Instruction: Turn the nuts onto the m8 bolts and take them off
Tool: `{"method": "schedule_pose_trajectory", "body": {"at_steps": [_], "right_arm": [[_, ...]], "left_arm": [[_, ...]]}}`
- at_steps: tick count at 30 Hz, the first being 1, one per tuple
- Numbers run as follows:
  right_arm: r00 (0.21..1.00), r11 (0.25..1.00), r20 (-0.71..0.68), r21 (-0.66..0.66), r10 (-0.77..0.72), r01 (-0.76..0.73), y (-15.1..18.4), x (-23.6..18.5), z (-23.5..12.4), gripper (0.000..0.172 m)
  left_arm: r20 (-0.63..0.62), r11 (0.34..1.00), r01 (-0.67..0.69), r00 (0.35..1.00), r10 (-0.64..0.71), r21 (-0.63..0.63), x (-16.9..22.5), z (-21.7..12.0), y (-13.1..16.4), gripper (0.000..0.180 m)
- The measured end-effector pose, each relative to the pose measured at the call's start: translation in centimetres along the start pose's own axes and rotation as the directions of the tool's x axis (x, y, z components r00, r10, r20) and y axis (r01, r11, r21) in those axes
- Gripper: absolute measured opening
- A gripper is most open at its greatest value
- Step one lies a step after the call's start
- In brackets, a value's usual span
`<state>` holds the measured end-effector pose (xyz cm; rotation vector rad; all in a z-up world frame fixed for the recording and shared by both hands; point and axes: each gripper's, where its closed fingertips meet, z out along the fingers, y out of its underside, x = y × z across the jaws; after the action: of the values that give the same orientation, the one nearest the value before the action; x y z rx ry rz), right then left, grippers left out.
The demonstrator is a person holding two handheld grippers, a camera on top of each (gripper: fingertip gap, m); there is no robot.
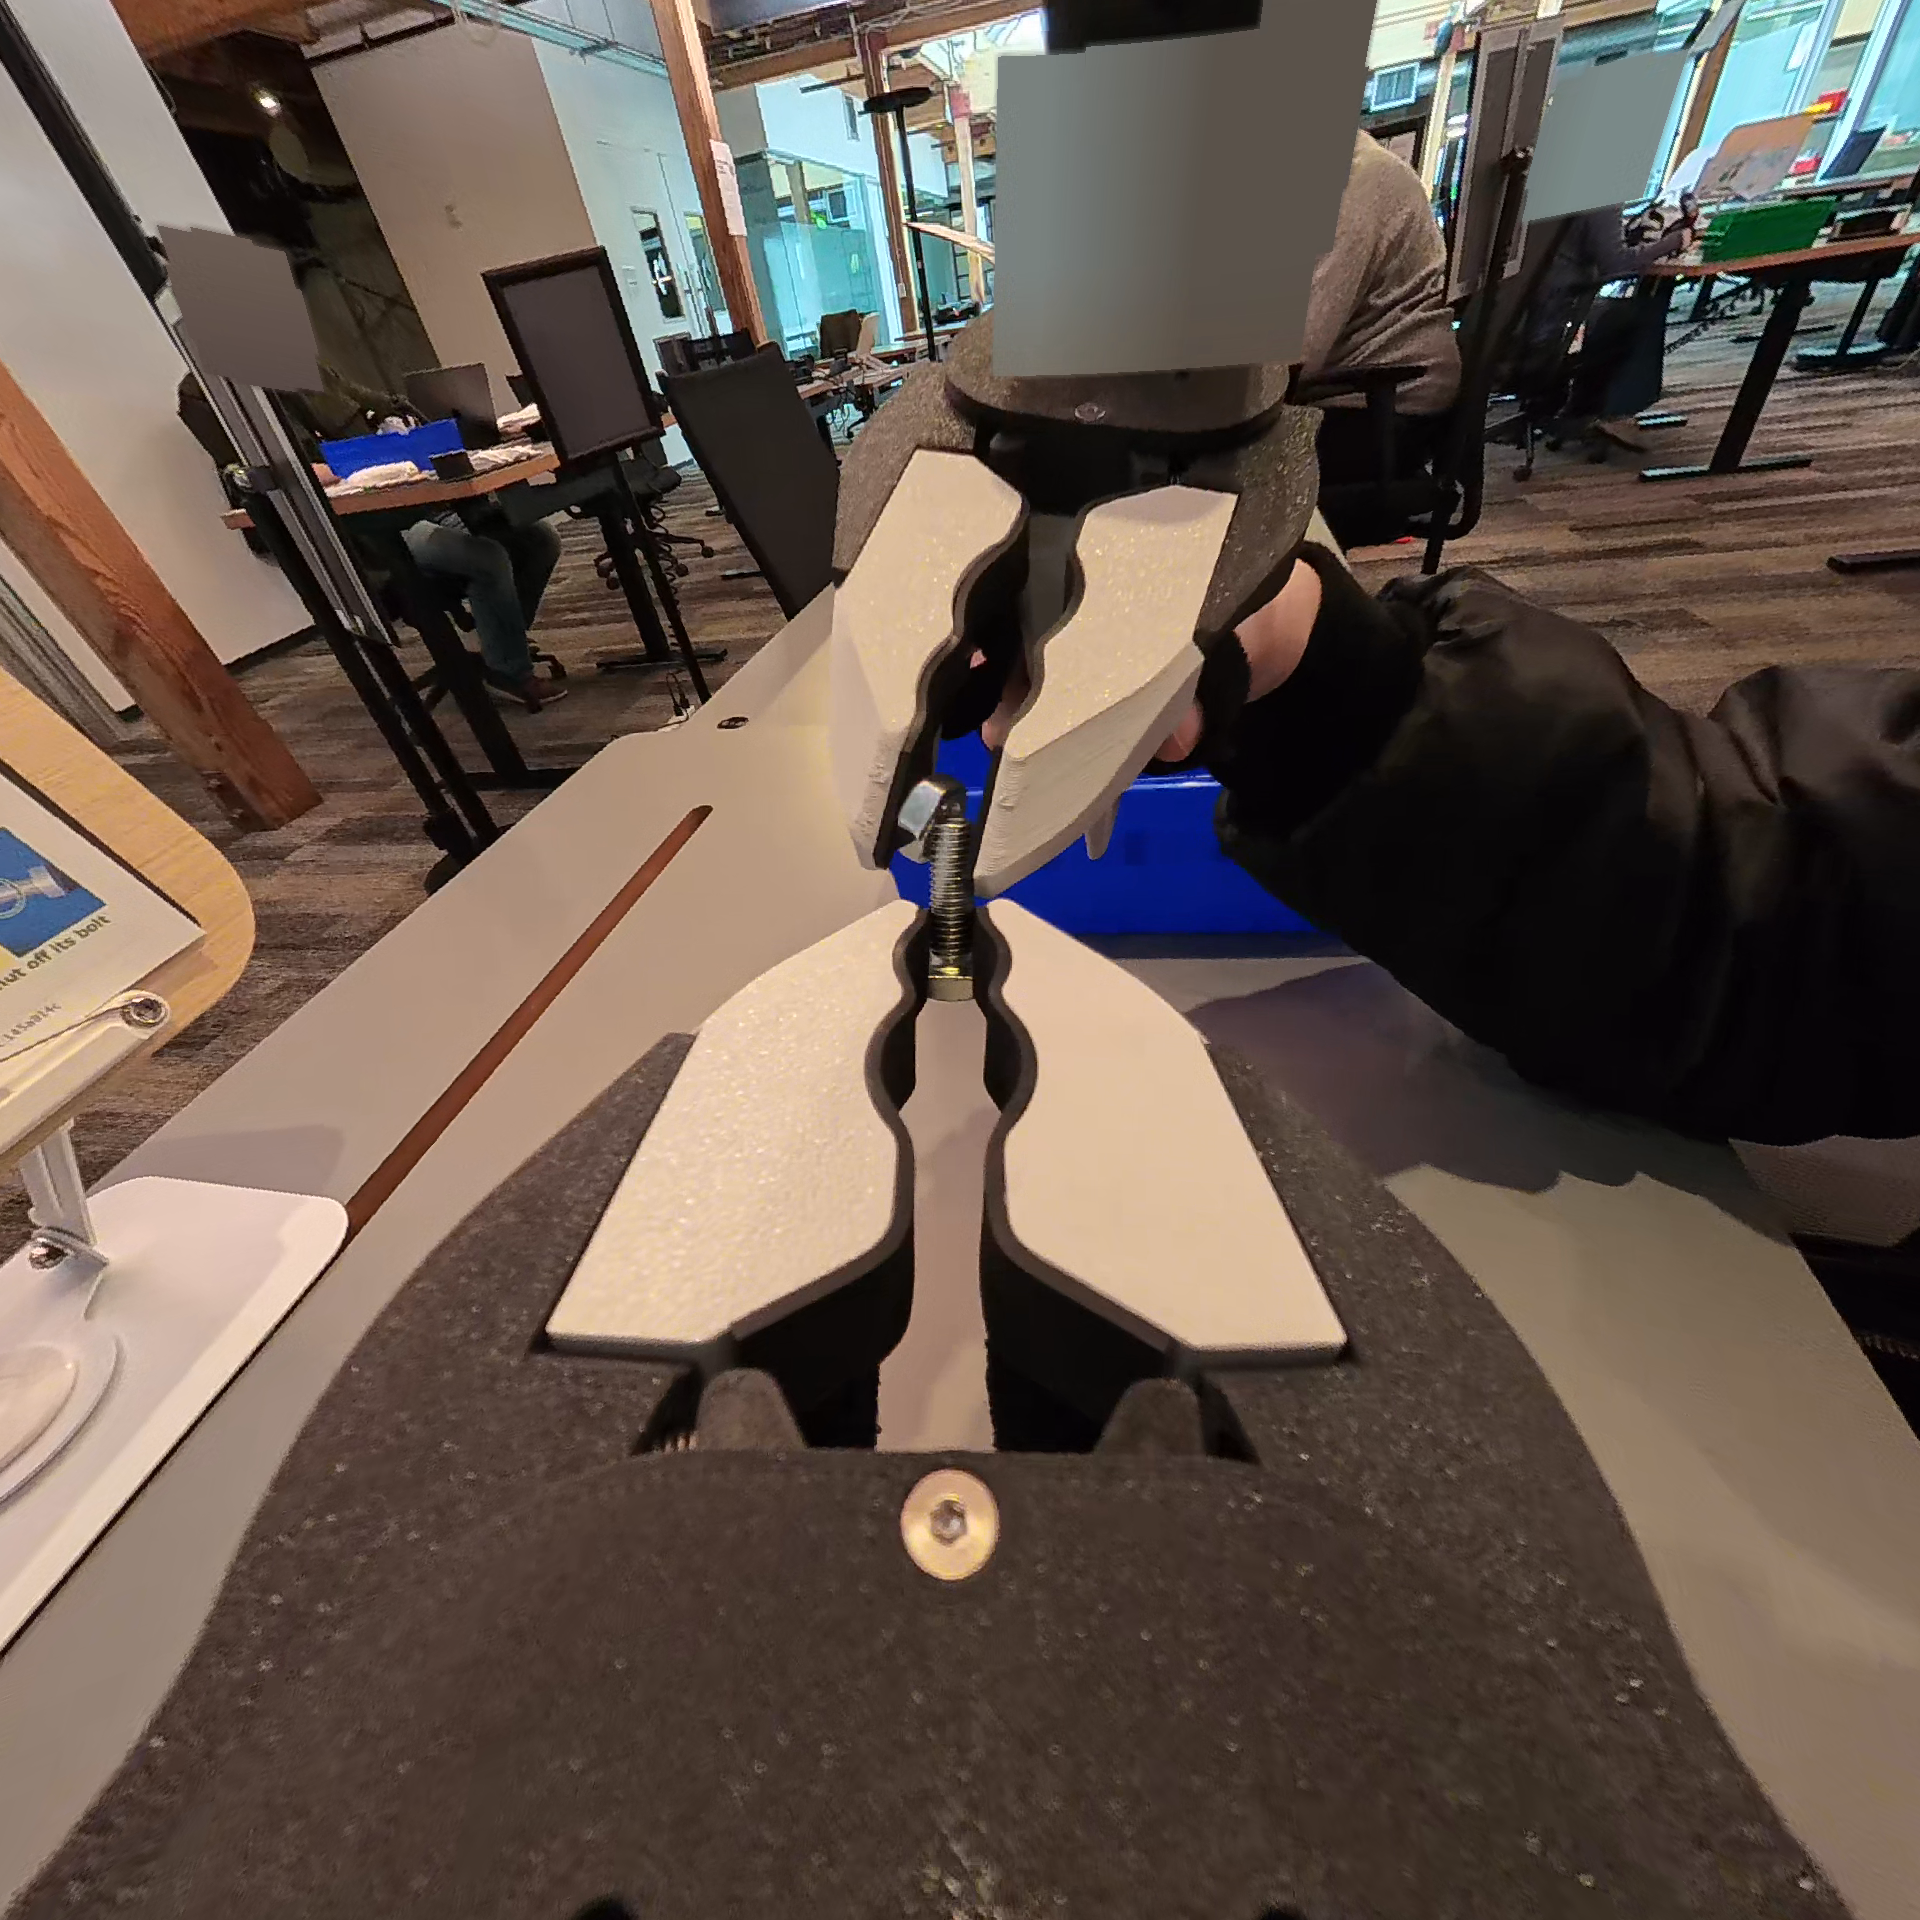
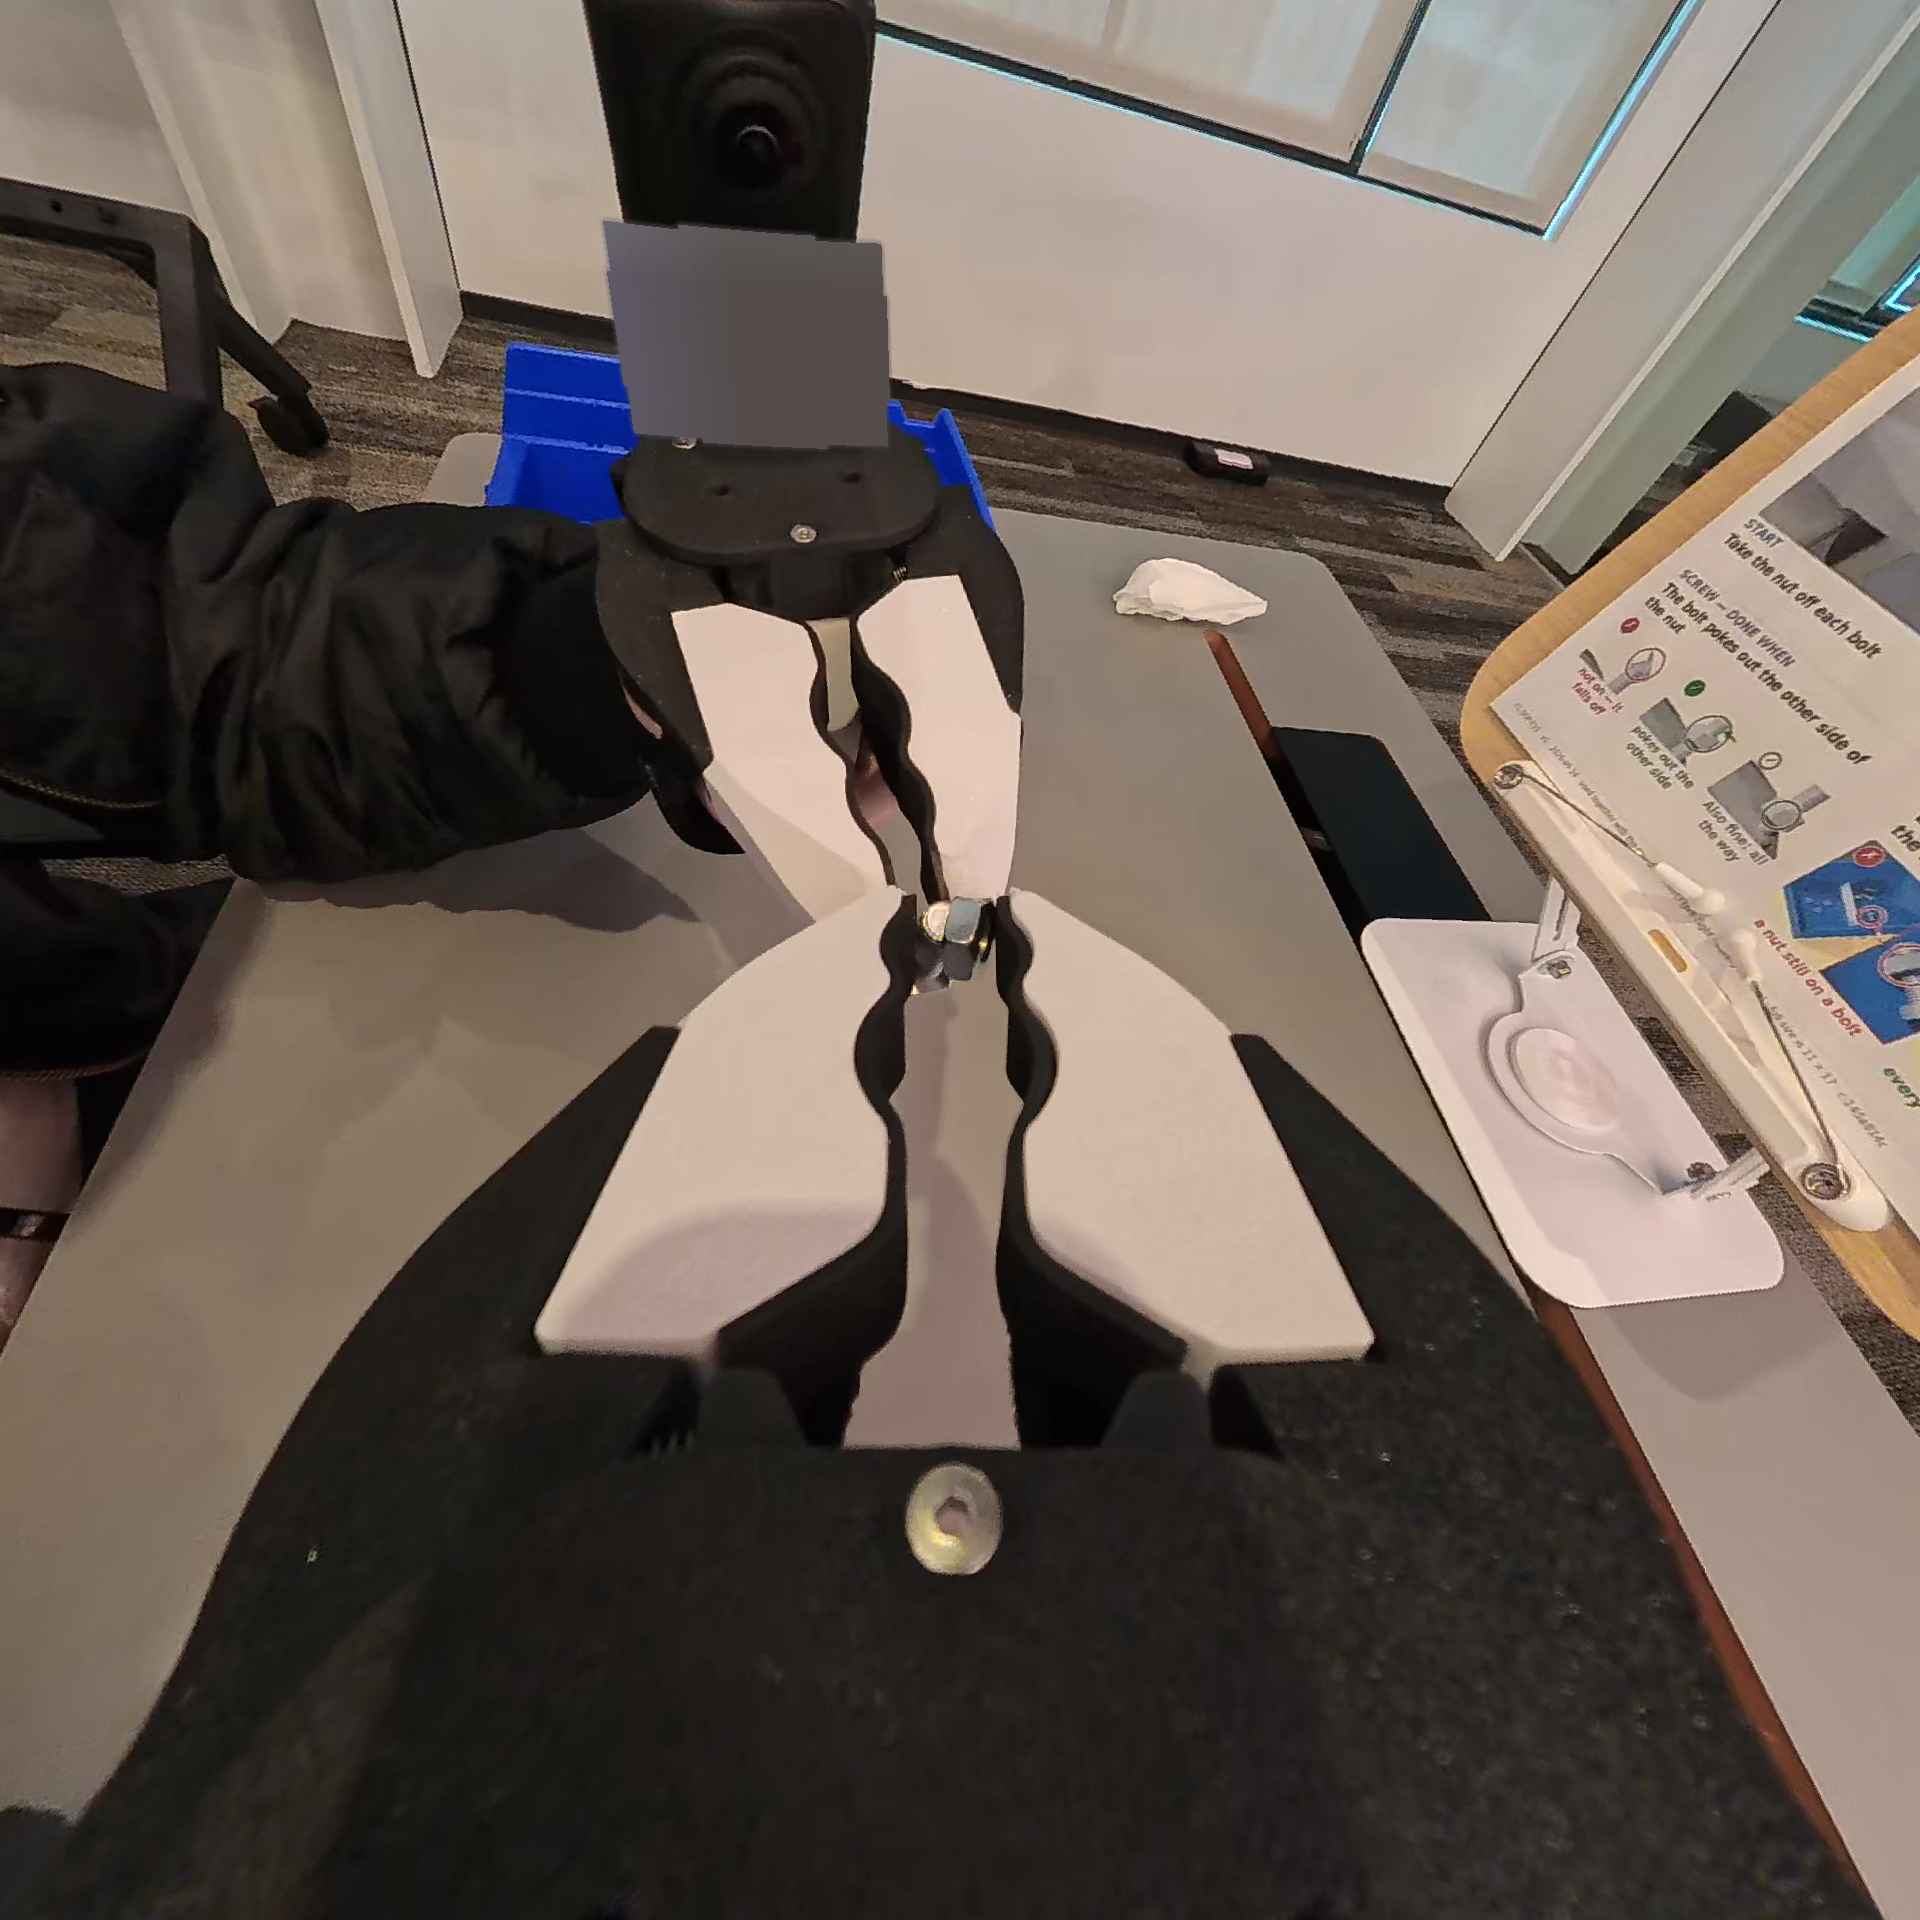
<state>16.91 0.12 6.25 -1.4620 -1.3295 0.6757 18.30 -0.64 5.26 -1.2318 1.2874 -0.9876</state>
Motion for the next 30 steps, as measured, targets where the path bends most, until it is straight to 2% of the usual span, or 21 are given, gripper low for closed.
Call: {"method": "schedule_pose_trajectory", "body": {"at_steps": [6,13,30], "right_arm": [[0.999,1.000,0.031,-0.018,-0.014,0.014,0.3,-0.6,-0.1,0.013],[0.999,0.999,0.002,-0.010,-0.045,0.045,-0.1,-0.4,-0.1,0.013],[0.994,0.988,0.094,0.139,0.050,-0.063,-2.1,-0.9,-0.8,0.013]], "left_arm": [[-0.017,0.999,-0.041,0.999,0.040,-0.024,0.5,0.1,0.3,0.007],[-0.010,1.000,-0.028,1.000,0.028,-0.006,0.3,-0.1,0.0,0.008],[0.009,0.998,-0.028,1.000,0.028,0.049,-0.1,-1.1,-1.4,0.007]]}}
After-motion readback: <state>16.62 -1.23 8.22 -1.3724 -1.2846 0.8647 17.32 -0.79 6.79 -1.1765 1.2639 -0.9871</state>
